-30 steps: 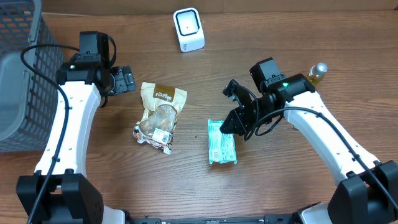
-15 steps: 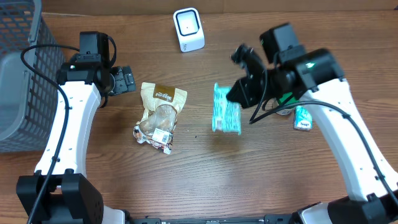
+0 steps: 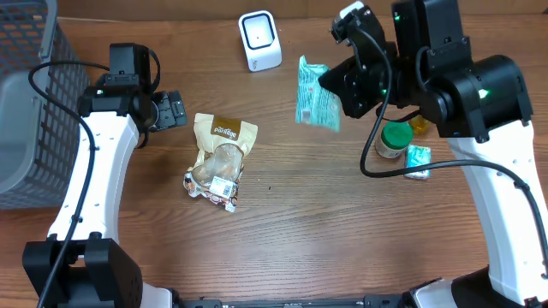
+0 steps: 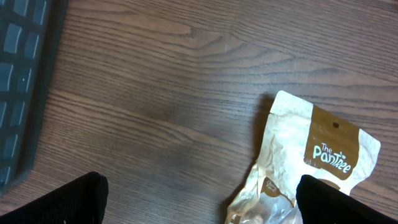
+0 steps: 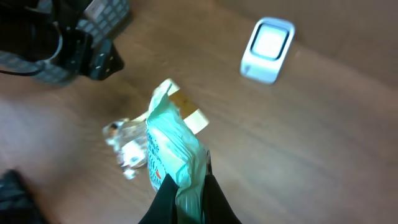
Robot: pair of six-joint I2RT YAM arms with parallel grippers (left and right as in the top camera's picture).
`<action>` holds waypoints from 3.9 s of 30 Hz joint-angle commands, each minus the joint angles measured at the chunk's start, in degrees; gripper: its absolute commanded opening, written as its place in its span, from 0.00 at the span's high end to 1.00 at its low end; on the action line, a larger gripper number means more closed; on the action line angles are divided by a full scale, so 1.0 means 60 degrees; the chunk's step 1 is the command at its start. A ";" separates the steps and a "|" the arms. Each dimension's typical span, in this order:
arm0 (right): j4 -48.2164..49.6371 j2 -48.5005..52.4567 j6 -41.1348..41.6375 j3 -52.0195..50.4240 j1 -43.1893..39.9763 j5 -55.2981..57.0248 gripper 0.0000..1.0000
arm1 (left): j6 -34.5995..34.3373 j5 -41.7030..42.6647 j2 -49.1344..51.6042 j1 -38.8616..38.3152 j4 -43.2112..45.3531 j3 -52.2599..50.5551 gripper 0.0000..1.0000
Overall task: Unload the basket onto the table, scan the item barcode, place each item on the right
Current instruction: 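Lift the mint-green pack with the right gripper toward the scanner, then hold the mint-green pack in front of the white scanner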
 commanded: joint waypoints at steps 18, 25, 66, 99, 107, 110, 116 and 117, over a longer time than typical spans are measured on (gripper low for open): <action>0.4120 0.2390 -0.3082 0.0255 0.2157 0.6237 0.96 | -0.0124 -0.0091 0.0106 -0.0018 0.0036 0.0004 0.00; 0.5125 0.3748 -0.3038 0.0255 0.2157 0.6626 0.96 | -0.0124 -0.0091 0.0106 -0.0018 0.0036 0.0004 0.00; 1.2222 0.7497 -0.2357 0.0255 0.1282 0.5453 0.96 | -0.0124 -0.0091 0.0106 -0.0018 0.0036 0.0004 0.00; 1.1322 0.7497 -0.2248 -0.0124 0.1188 0.5147 0.96 | -0.0124 -0.0091 0.0106 -0.0018 0.0036 0.0004 0.00; 1.0473 0.7497 -0.2251 -0.0124 0.1293 0.4717 0.96 | -0.0124 -0.0091 0.0106 -0.0018 0.0036 0.0004 0.00; 1.0138 0.7497 -0.2248 -0.0124 0.1297 0.4539 0.96 | -0.0124 -0.0091 0.0106 -0.0018 0.0036 0.0004 0.00; 0.9515 0.7497 -0.2251 -0.0124 0.1297 0.4302 0.96 | -0.0124 -0.0091 0.0106 -0.0018 0.0036 0.0004 0.00; 0.9420 0.7497 -0.2248 -0.0124 0.1297 0.4302 0.96 | -0.0124 -0.0091 0.0106 -0.0018 0.0036 0.0004 0.00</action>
